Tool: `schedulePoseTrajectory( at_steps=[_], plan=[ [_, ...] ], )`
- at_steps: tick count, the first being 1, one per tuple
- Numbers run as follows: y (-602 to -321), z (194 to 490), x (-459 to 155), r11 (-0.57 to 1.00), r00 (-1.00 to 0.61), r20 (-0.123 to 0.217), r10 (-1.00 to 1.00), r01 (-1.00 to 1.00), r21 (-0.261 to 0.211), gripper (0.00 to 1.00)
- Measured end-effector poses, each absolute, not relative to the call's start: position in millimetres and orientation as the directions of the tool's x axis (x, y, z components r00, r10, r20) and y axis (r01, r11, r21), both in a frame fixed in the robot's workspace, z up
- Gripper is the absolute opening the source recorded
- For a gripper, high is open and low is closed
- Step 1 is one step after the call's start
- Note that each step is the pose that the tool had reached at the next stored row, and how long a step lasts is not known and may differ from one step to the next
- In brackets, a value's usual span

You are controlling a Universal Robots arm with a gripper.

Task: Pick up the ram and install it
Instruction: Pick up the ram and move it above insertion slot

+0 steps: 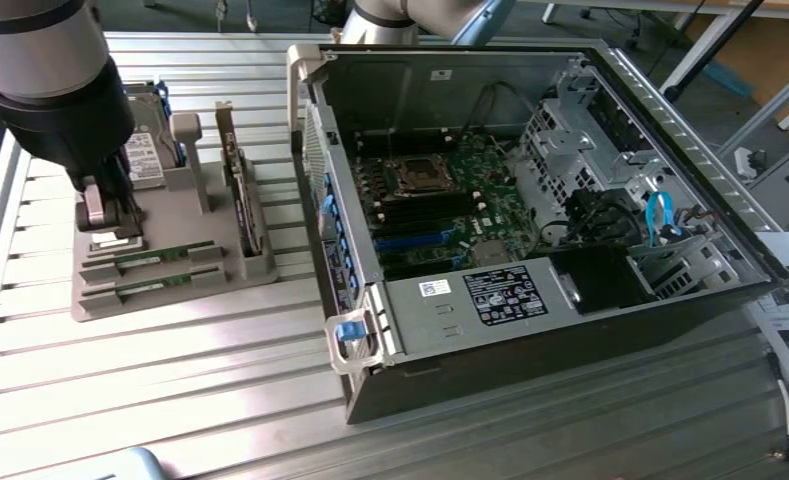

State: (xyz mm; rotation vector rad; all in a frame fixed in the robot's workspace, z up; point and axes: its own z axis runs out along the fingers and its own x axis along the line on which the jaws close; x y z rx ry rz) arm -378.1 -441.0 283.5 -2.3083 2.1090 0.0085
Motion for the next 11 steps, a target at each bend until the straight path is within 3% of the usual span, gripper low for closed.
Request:
schedulePoseTrajectory(
  at_steps=[11],
  plan=[
    [-442.6,274.8,-378.1,-0.09,0.09,-0.014,-0.996,-0.996,-0.007,0.25]
  ],
)
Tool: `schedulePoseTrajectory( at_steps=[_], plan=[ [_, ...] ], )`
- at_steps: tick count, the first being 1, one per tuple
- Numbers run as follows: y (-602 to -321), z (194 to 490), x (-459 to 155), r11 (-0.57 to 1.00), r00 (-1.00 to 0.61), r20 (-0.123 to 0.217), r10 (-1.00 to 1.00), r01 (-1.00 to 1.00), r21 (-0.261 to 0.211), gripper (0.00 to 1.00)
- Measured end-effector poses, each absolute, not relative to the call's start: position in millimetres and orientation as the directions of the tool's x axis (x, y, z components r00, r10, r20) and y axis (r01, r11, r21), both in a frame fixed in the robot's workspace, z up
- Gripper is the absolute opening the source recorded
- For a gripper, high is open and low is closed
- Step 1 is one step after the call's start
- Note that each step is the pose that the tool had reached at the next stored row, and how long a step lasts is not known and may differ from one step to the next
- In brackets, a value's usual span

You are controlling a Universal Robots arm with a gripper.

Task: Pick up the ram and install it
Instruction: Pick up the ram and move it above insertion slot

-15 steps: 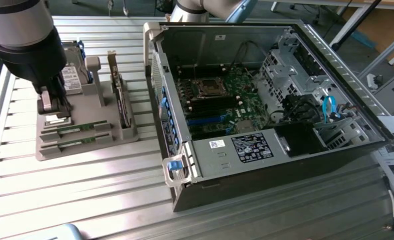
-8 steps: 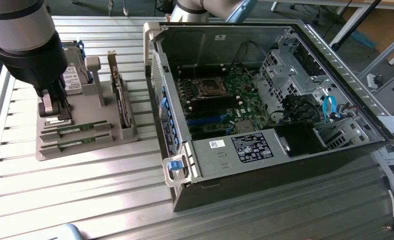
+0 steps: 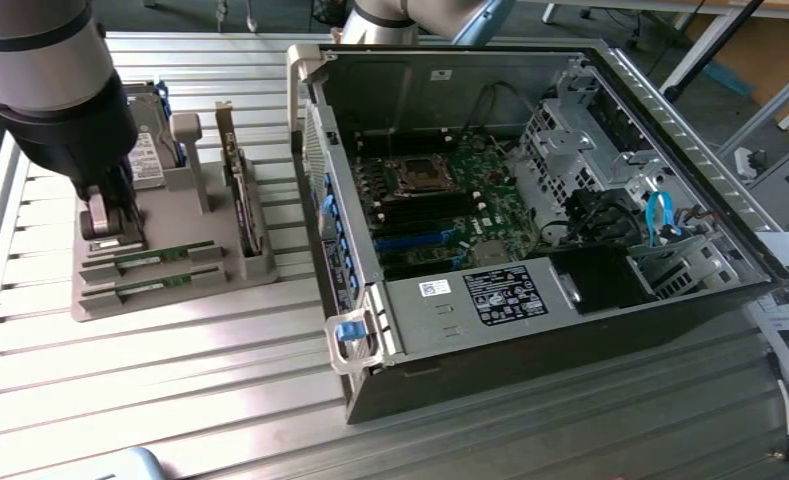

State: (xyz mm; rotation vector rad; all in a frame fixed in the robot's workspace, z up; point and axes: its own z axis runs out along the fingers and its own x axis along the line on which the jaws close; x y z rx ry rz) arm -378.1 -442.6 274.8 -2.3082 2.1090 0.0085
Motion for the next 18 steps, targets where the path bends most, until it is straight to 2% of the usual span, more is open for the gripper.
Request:
schedulePoseTrajectory(
  at_steps=[18],
  plan=[
    [-445.3,260.7,-378.1,-0.09,0.09,-0.014,-0.996,-0.996,-0.007,0.25]
  ],
)
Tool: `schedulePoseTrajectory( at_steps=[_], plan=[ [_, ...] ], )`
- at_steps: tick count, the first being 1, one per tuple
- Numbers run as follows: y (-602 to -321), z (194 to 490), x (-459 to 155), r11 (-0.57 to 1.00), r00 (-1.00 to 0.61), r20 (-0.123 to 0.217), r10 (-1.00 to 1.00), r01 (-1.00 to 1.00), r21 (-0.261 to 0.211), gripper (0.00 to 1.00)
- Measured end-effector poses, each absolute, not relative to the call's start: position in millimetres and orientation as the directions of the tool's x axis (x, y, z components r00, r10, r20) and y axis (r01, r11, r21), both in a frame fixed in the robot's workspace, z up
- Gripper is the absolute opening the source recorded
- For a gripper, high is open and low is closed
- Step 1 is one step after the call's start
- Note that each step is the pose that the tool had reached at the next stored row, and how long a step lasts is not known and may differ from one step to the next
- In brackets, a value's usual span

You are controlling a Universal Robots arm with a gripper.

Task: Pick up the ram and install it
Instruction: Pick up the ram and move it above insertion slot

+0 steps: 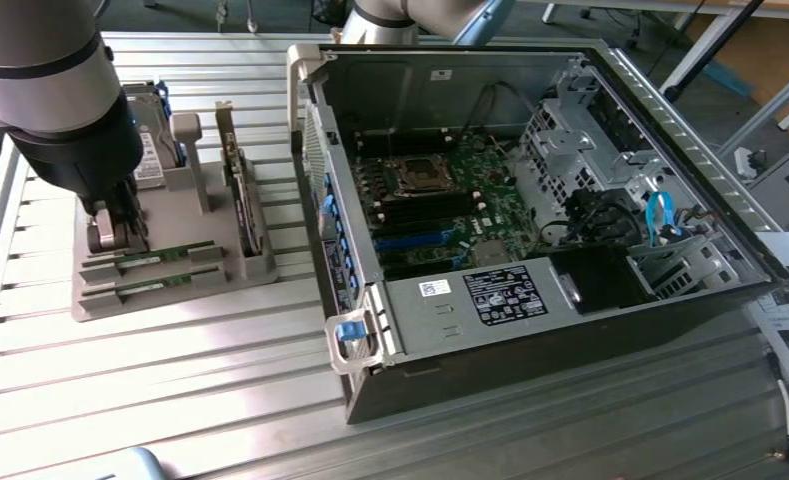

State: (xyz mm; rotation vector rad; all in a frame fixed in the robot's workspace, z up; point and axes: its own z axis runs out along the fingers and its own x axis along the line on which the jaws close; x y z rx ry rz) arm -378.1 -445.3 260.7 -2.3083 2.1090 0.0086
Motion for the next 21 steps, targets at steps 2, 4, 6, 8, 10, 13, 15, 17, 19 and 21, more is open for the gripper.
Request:
schedulePoseTrajectory(
  at_steps=[2,4,6,8,10,13,15,17,19,21],
  plan=[
    [-445.3,260.5,-378.1,-0.09,0.09,-0.014,-0.996,-0.996,-0.007,0.25],
    [-445.3,260.4,-378.1,-0.09,0.09,-0.014,-0.996,-0.996,-0.007,0.25],
    [-445.3,260.3,-378.1,-0.09,0.09,-0.014,-0.996,-0.996,-0.007,0.25],
    [-445.3,260.3,-378.1,-0.09,0.09,-0.014,-0.996,-0.996,-0.007,0.25],
    [-445.3,260.1,-377.5,-0.09,0.09,-0.014,-0.996,-0.996,-0.008,0.25],
    [-445.3,260.3,-375.3,-0.09,0.09,-0.014,-0.996,-0.996,-0.007,0.25],
    [-445.4,260.3,-373.4,-0.09,0.09,-0.014,-0.996,-0.996,-0.007,0.25],
    [-445.4,260.4,-371.2,-0.09,0.09,-0.014,-0.996,-0.996,-0.007,0.25],
    [-445.4,260.3,-369.3,-0.09,0.09,-0.014,-0.996,-0.996,-0.007,0.25],
    [-445.3,260.3,-367.9,-0.09,0.09,-0.014,-0.996,-0.996,-0.007,0.25]
  ],
)
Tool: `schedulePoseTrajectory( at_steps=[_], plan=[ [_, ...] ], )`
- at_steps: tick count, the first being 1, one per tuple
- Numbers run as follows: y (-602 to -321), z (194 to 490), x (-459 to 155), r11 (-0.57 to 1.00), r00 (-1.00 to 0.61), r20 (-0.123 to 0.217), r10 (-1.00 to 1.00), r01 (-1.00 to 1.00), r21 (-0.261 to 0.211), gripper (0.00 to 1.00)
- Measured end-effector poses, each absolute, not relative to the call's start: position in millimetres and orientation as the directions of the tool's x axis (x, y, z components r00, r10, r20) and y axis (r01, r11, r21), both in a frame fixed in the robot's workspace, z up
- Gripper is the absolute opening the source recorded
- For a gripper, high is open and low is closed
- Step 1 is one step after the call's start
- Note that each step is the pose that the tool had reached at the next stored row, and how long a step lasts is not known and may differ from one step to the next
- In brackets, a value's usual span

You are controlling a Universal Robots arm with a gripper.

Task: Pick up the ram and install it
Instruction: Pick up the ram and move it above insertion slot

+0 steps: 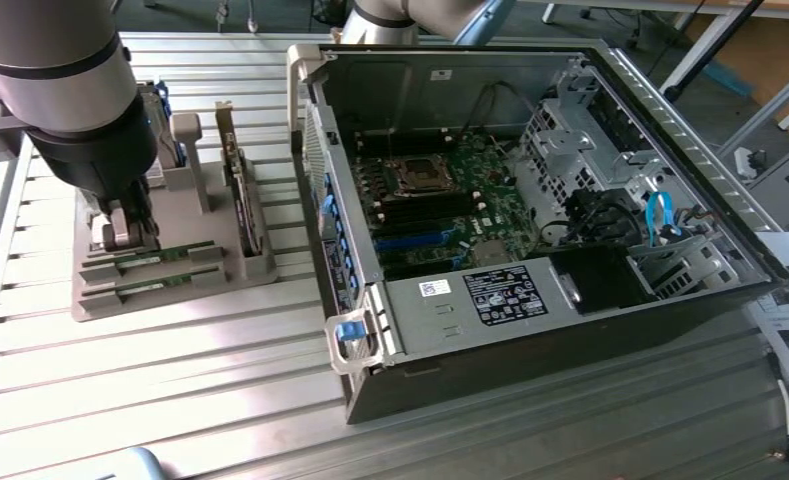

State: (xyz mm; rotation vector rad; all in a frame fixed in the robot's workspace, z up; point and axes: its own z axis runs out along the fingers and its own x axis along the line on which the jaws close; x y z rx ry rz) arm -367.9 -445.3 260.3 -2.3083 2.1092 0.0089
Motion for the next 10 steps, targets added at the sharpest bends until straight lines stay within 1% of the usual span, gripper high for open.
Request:
schedulePoseTrajectory(
  at_steps=[10],
  plan=[
    [-448.7,260.3,-366.6,-0.09,0.09,-0.014,-0.996,-0.996,-0.007,0.25]
  ],
)
